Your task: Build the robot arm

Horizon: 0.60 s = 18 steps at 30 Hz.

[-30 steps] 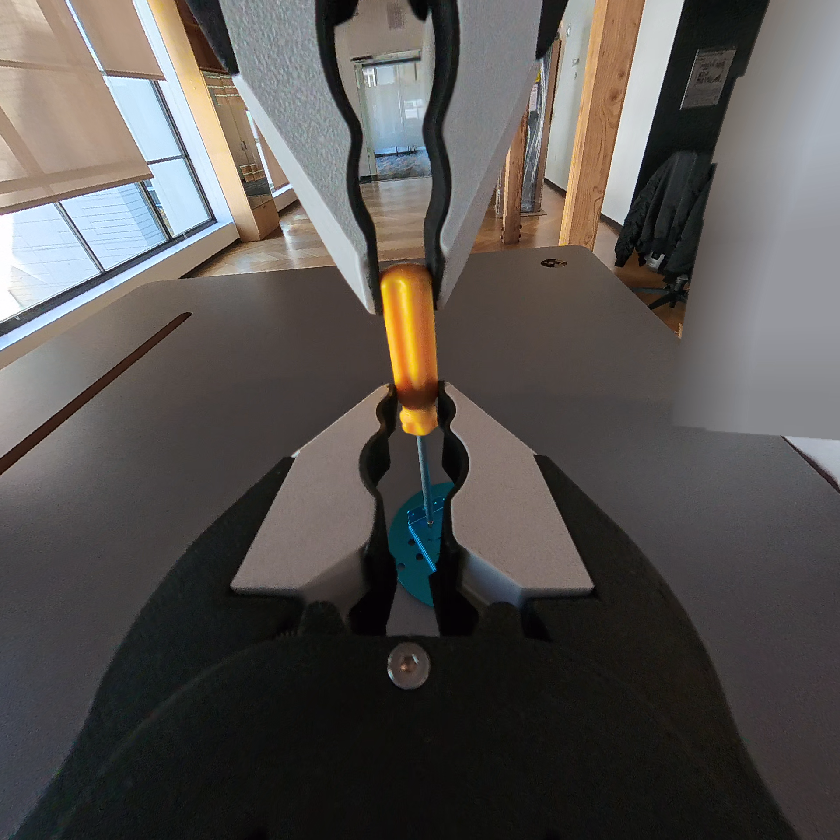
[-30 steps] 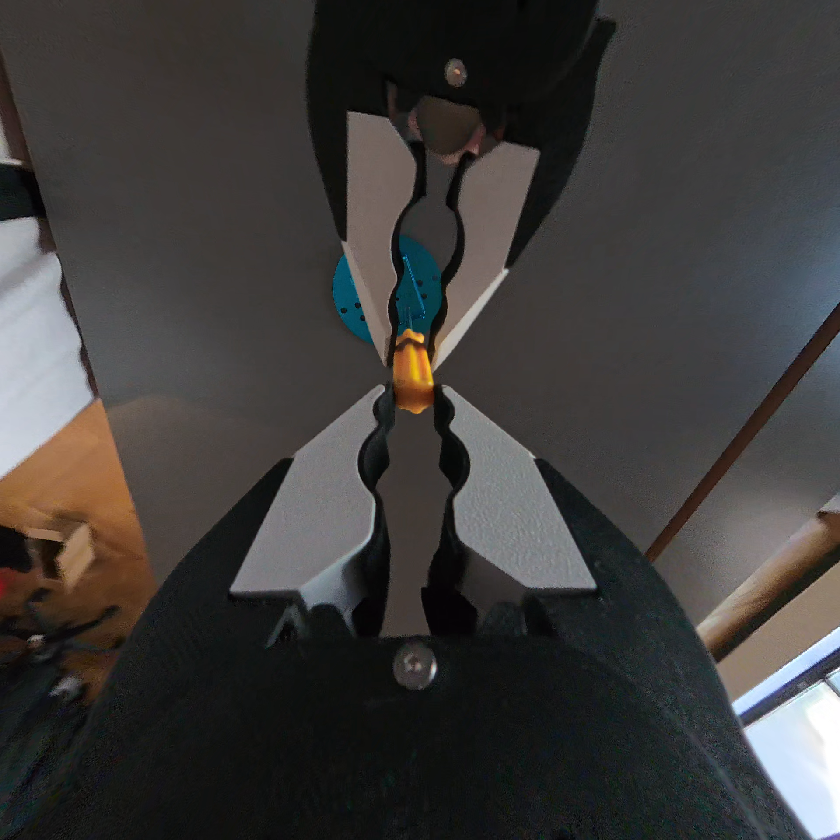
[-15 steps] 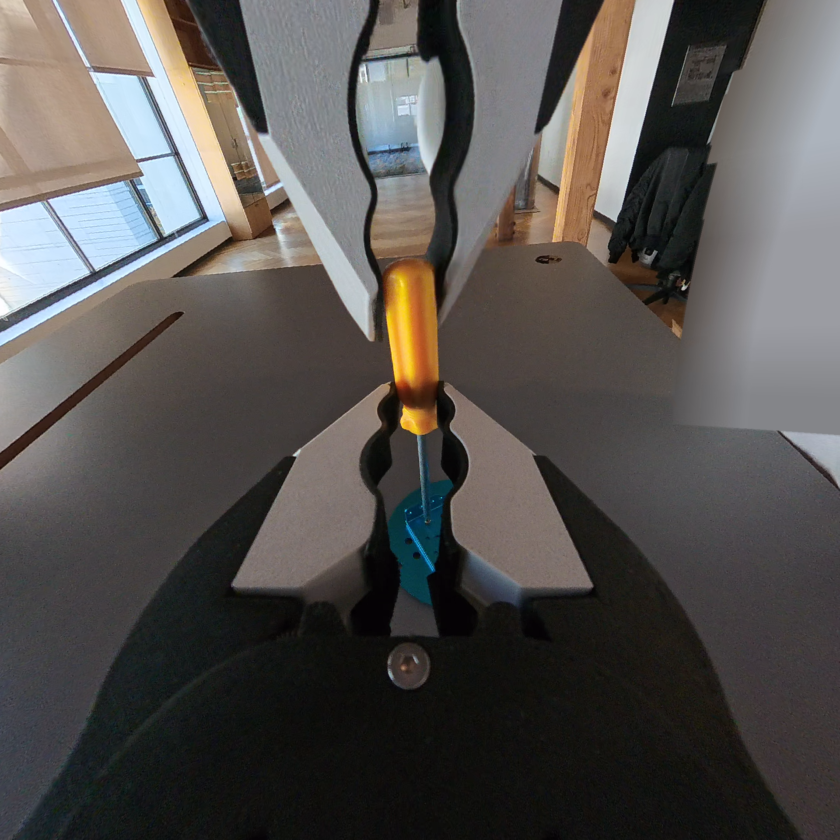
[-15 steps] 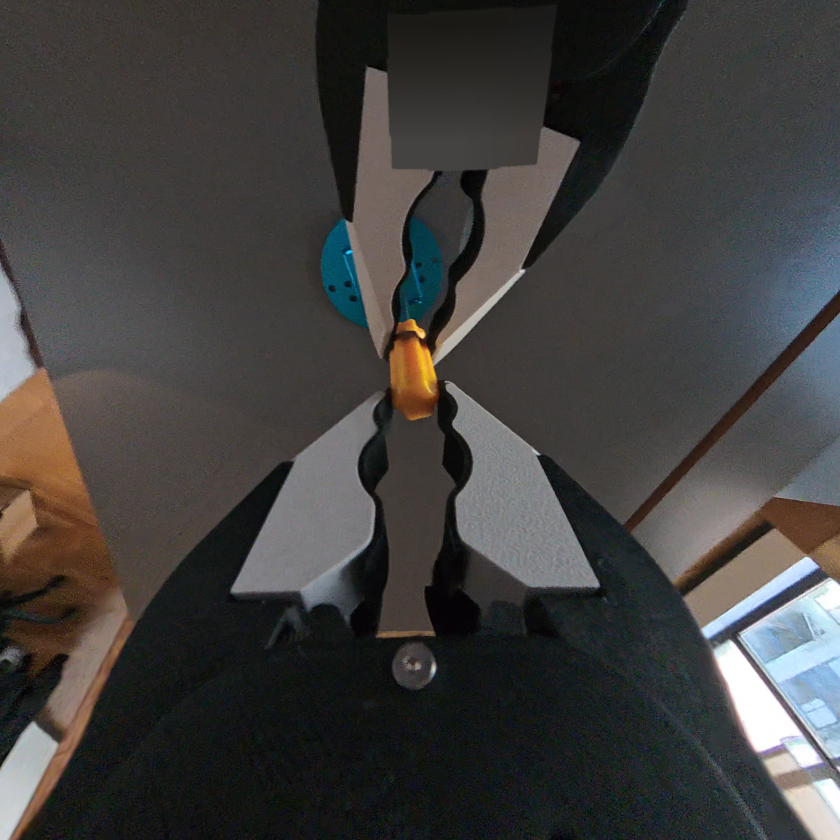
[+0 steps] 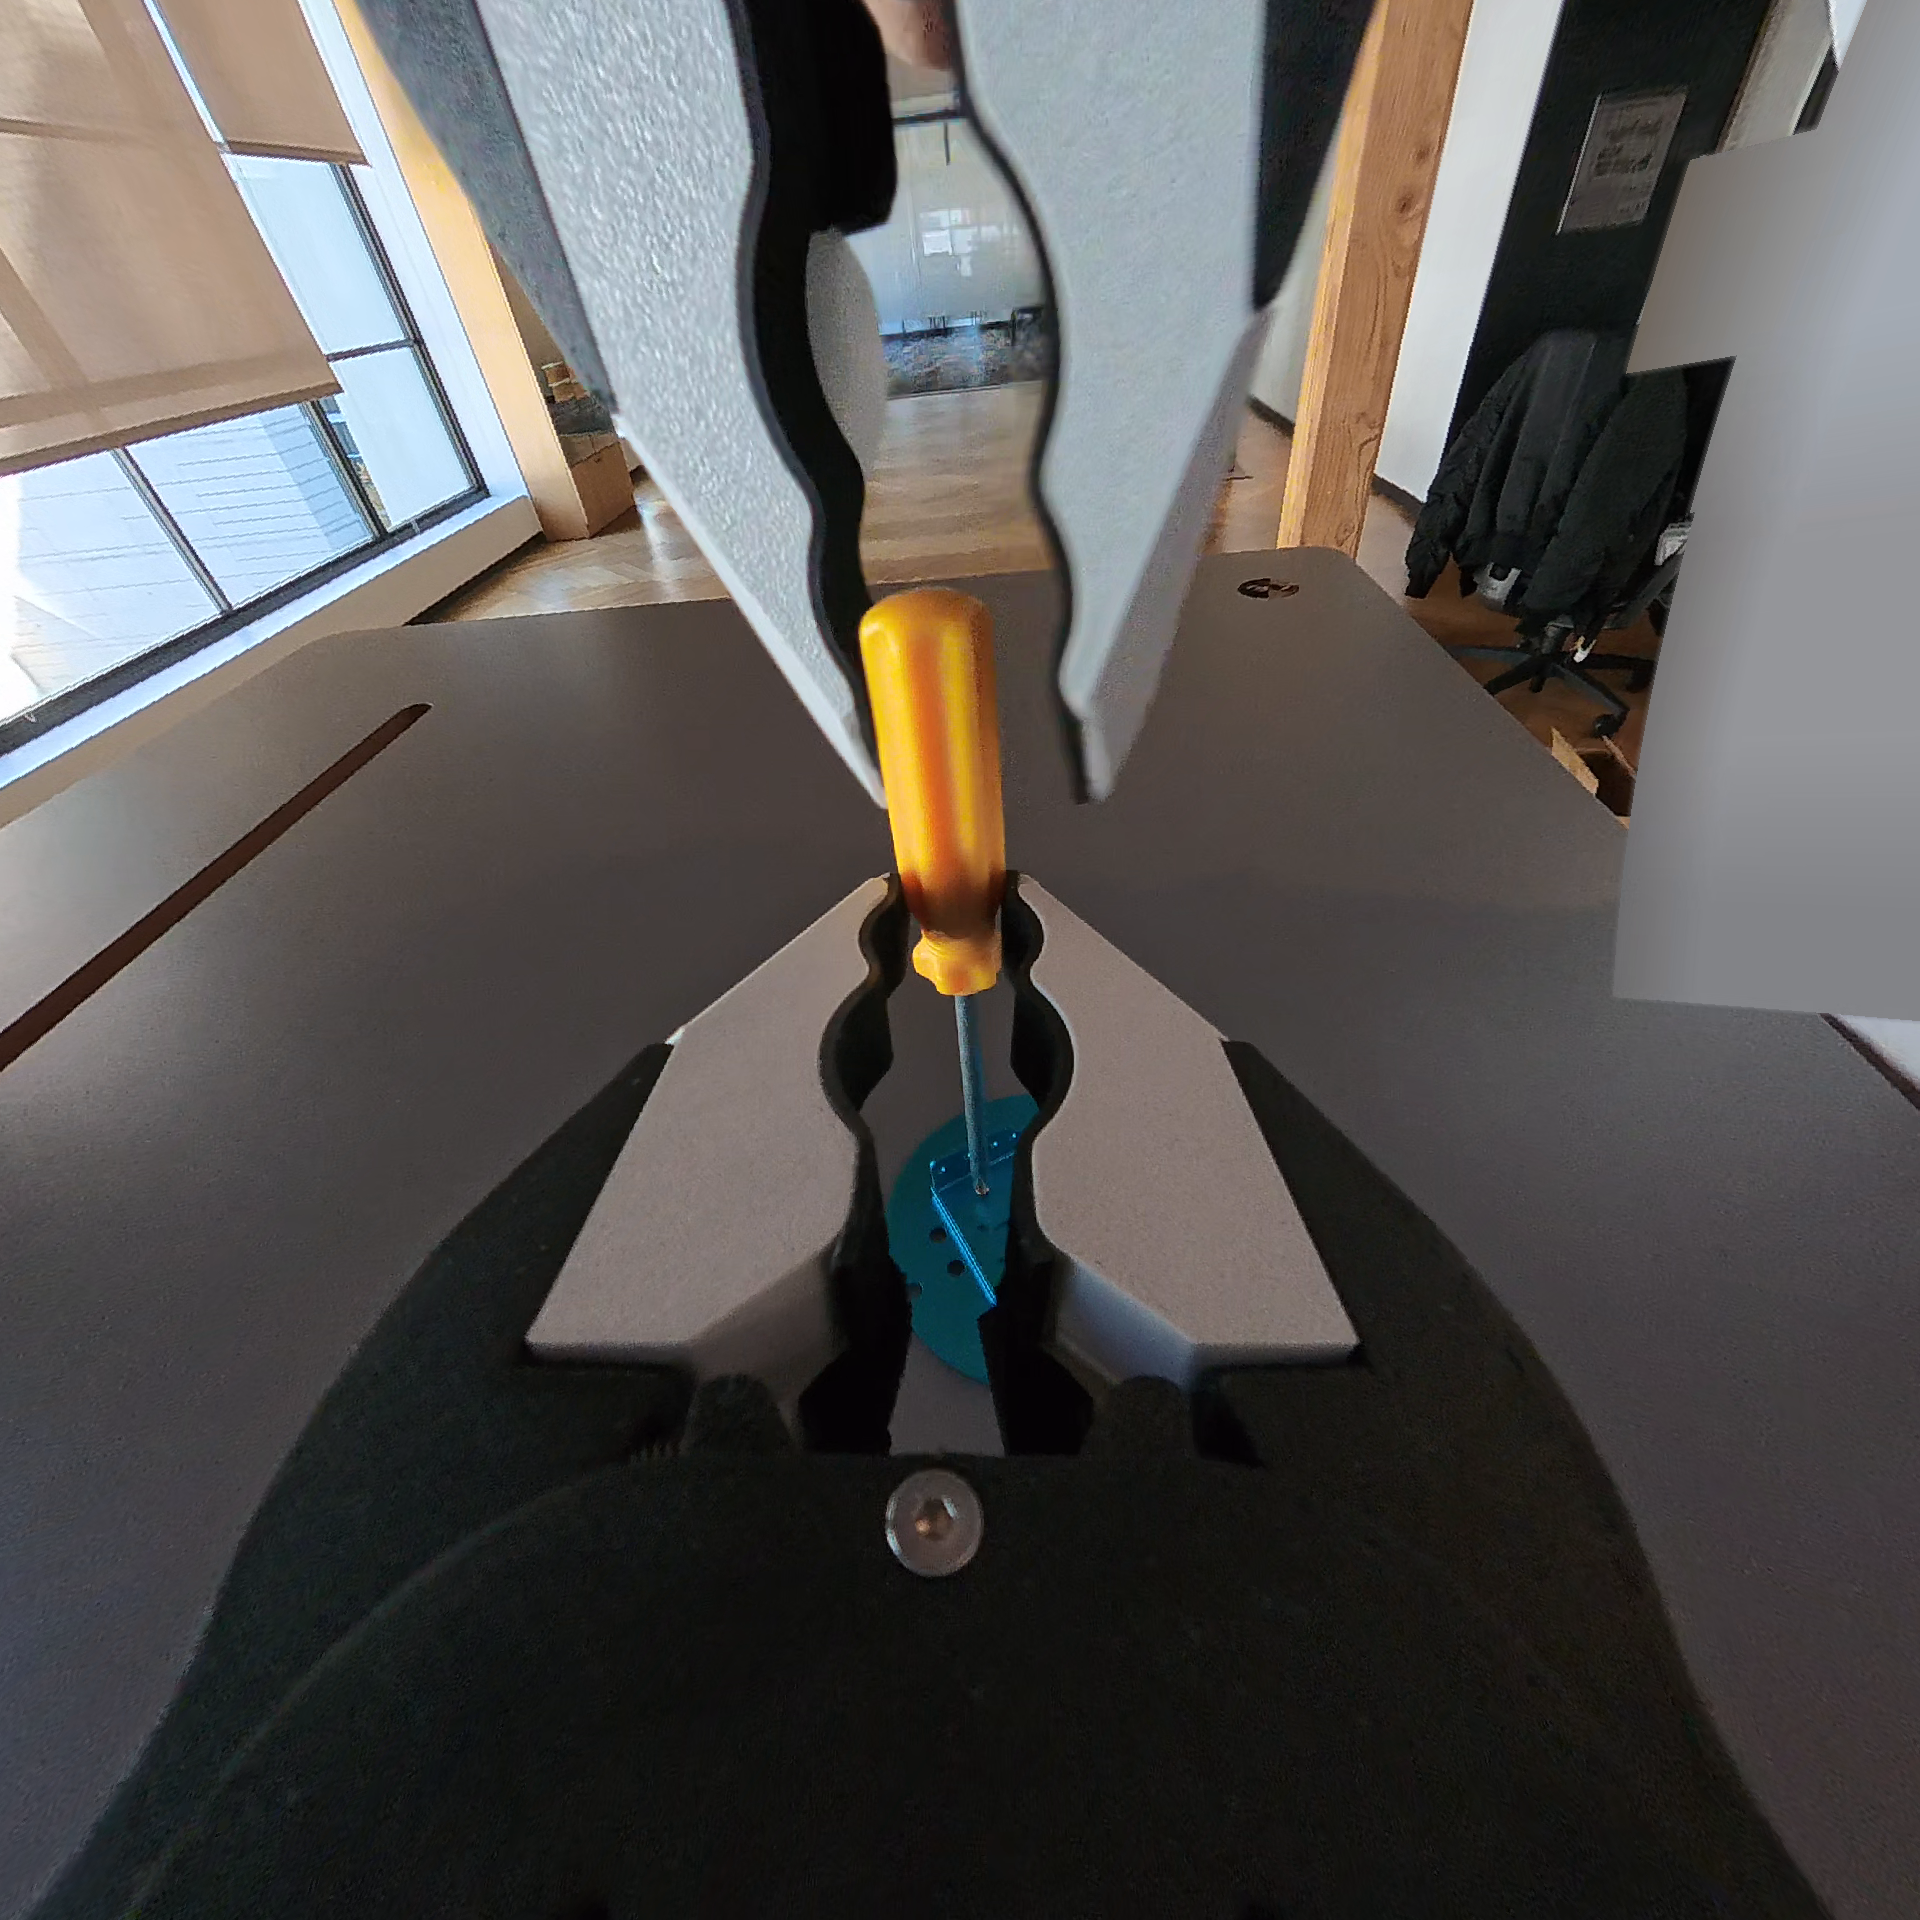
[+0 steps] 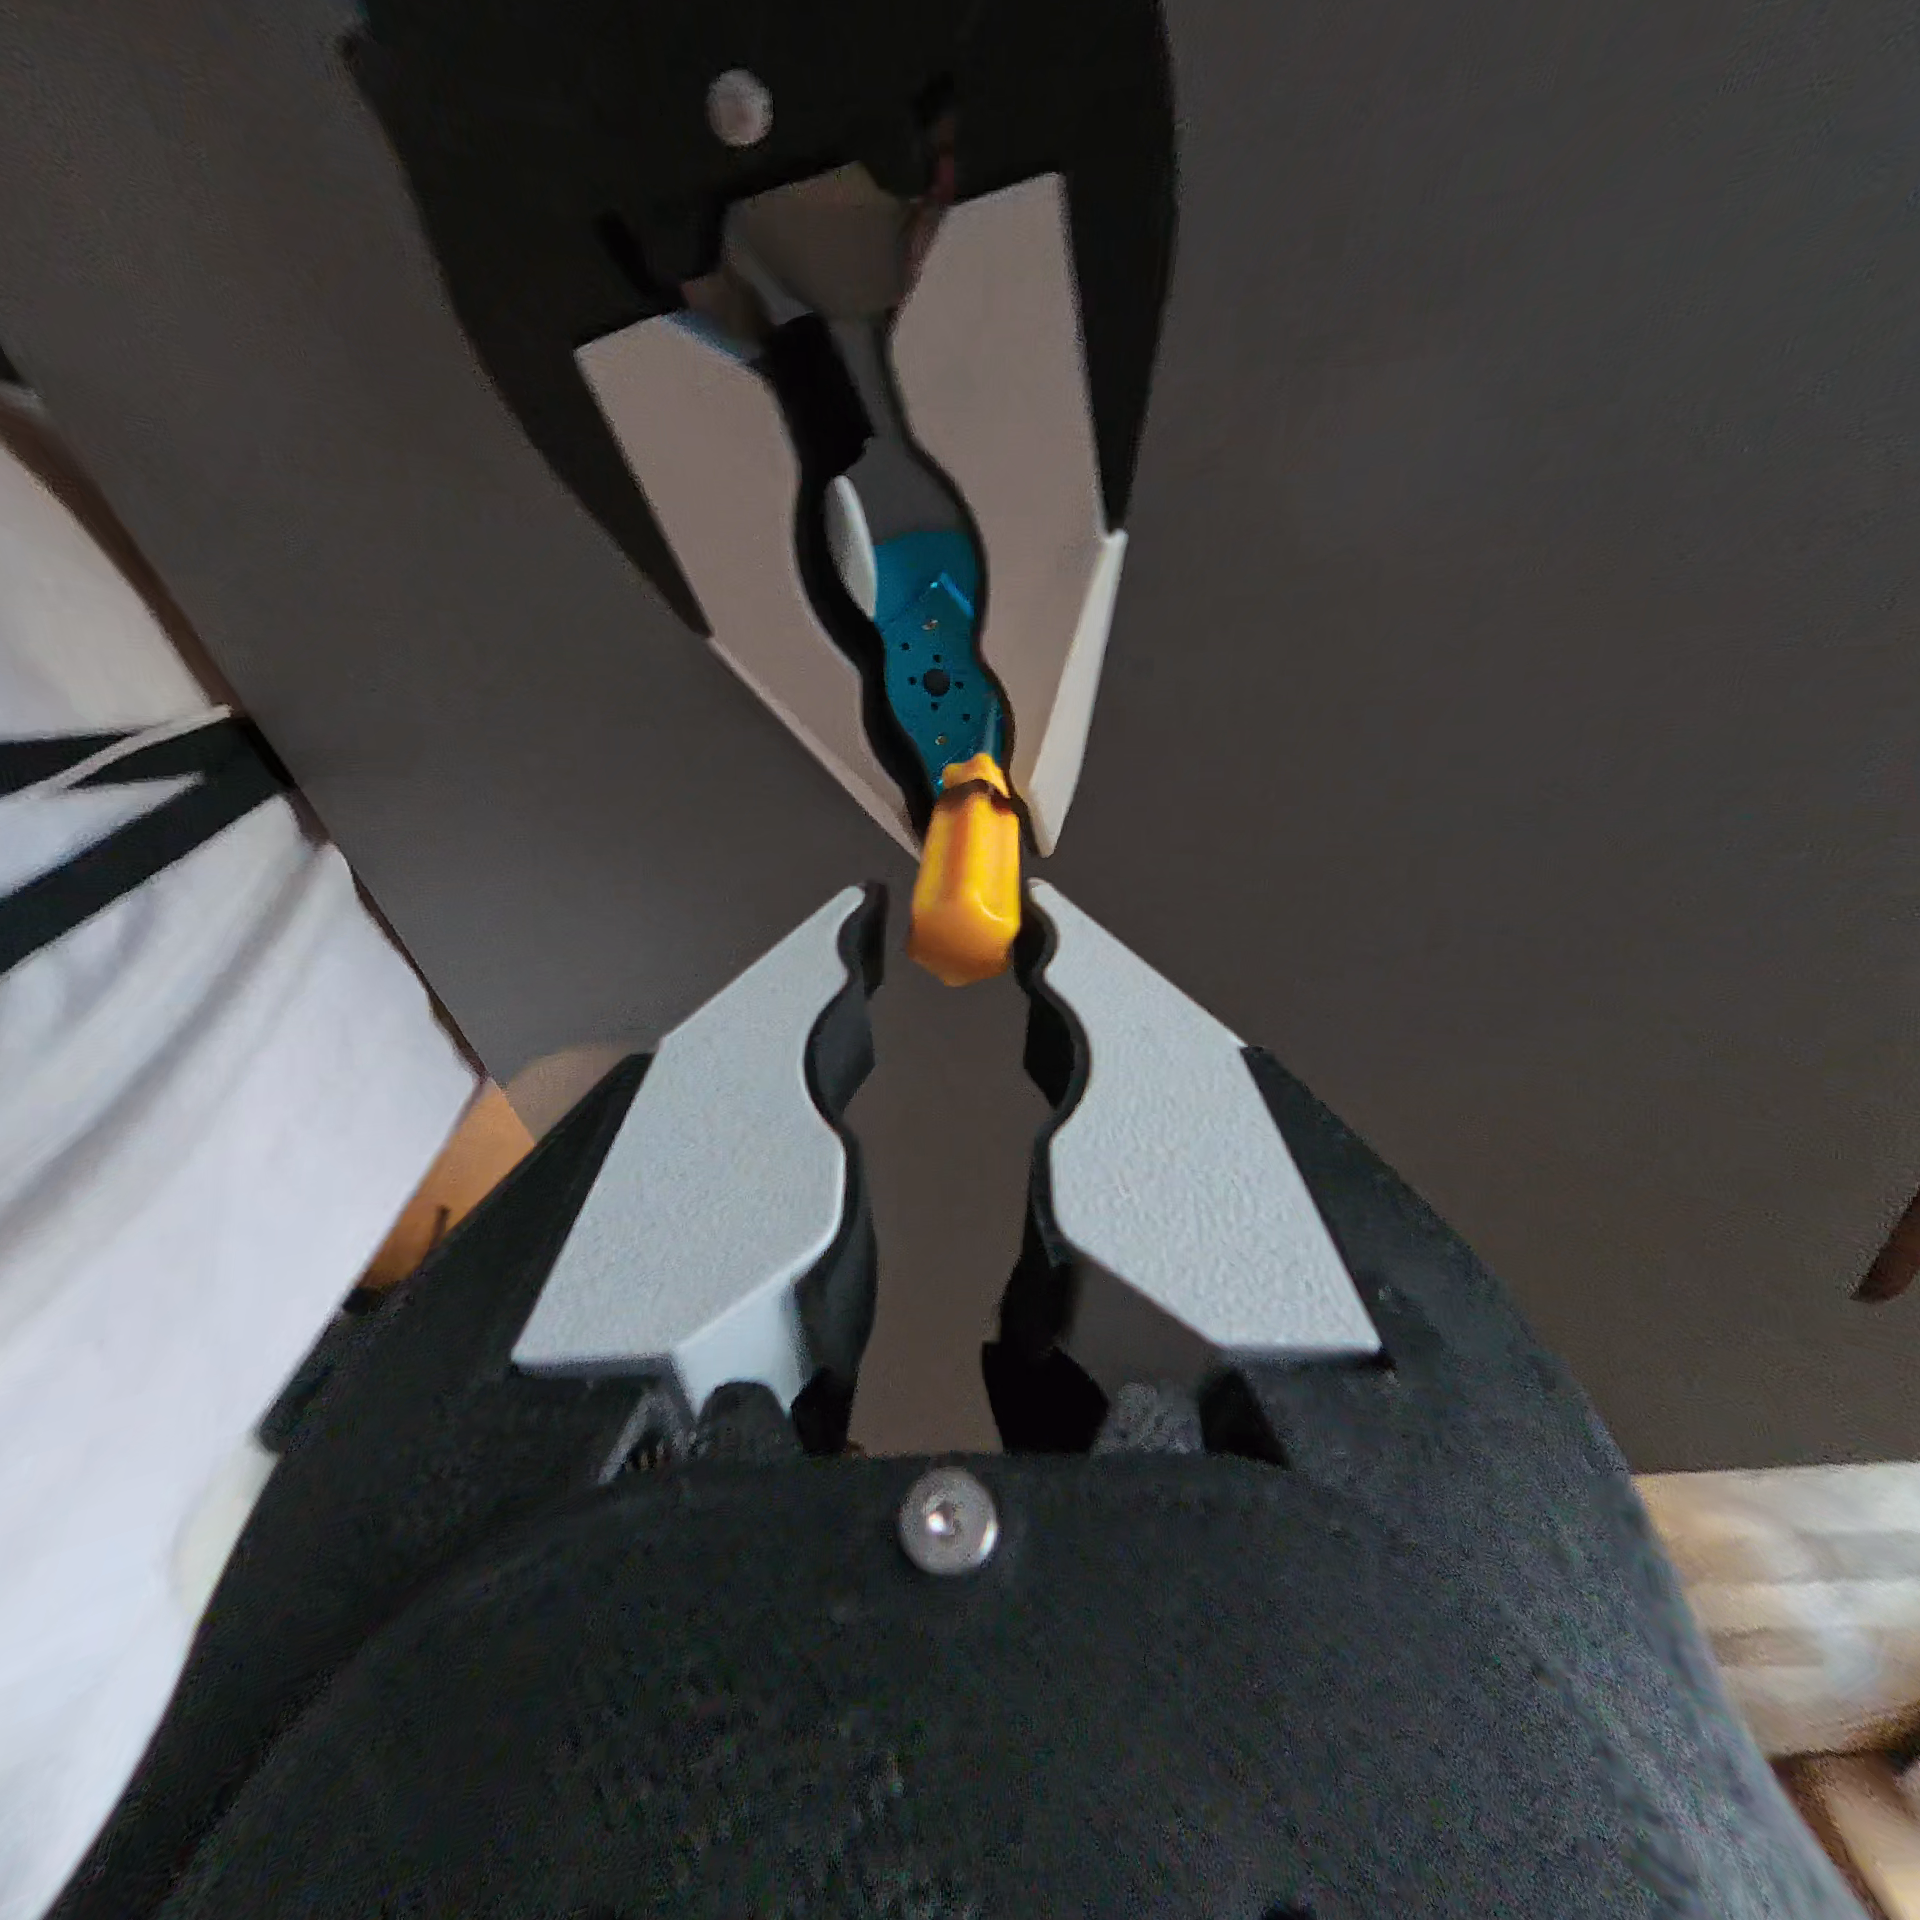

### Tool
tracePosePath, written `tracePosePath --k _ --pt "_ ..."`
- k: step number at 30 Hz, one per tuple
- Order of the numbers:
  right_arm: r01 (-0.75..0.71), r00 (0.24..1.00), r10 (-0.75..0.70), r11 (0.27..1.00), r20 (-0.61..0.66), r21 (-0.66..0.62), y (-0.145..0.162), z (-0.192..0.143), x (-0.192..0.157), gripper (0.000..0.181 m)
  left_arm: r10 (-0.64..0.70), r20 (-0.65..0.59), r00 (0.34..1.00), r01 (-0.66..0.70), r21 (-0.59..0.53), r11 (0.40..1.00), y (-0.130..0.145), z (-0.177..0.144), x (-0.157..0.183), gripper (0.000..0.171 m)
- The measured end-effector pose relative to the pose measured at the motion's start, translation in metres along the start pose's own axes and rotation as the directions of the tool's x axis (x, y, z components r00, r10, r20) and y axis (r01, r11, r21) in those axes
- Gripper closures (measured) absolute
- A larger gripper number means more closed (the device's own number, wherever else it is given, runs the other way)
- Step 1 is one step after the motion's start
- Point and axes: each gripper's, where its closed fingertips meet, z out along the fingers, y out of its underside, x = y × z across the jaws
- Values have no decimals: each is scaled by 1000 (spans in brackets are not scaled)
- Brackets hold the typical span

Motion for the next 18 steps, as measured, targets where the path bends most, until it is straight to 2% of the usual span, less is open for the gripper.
tracePosePath --k 1,4,6,8,11,13,15,17,18 --pt "76 997 -76 997 13 3 -1 -1 -4 148 2 -1 1000 -2 -1 1000 0 0 0 156" --pt "278 957 -278 960 -79 -8 -3 -5 1 151 -2 -1 1000 2 0 1000 0 1 0 156" --pt "341 930 -347 938 -125 -63 1 -5 7 163 1 -2 1000 -1 -2 1000 0 1 1 156" --pt "345 930 -352 935 -108 -76 2 -4 5 164 8 -11 1000 -8 -5 1000 0 1 3 156" --pt "214 971 -222 973 -88 -92 4 -4 4 164 4 -13 1000 -4 -7 1000 0 1 3 156" --pt "8 997 -15 996 -76 -85 5 -4 5 164 -8 -8 1000 7 -13 1000 1 0 1 157" --pt "-191 981 190 981 -33 -35 1 -4 6 164 -4 20 1000 4 -18 1000 3 0 -3 157" --pt "-252 968 252 968 15 -18 -1 -3 4 163 -13 13 1000 13 -22 1000 3 0 -3 157" --pt "-237 971 238 971 26 -22 -1 -3 3 163 -14 9 1000 14 -19 1000 3 0 -2 157"
